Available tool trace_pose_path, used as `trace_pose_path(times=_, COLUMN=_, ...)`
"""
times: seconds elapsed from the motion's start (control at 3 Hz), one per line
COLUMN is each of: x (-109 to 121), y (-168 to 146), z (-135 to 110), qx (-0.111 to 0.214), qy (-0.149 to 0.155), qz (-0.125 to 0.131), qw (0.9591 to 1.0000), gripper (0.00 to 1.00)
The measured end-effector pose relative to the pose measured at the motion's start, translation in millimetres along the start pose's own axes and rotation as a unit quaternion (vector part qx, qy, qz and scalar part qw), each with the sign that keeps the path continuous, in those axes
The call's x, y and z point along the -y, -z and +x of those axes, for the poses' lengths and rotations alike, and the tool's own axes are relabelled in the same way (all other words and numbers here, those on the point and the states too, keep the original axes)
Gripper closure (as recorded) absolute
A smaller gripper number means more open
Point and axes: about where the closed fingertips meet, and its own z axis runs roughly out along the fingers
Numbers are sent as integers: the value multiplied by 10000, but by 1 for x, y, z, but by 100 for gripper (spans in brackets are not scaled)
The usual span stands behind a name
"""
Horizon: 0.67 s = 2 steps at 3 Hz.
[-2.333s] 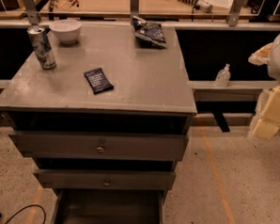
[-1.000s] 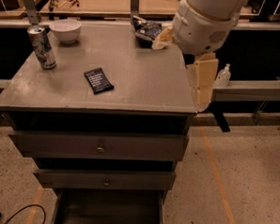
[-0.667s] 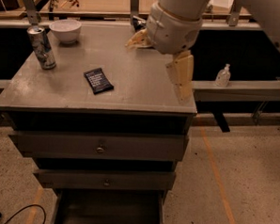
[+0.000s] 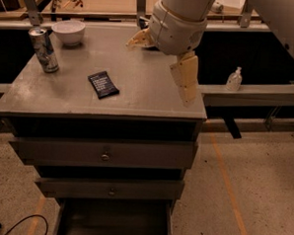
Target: Place rxbar blueberry into bottom drawer
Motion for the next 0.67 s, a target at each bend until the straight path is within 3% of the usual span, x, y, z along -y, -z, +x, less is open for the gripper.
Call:
trace_pose_path(times=0.33, x=13, y=-1, z=3, qx=-46, qy=324, qz=-68, qw=9994, gripper=0)
trace_pose_path(times=0.67, x=72, y=-17, z=9, qx=-117, qy=1156, qz=19, qw=9932, gripper=0)
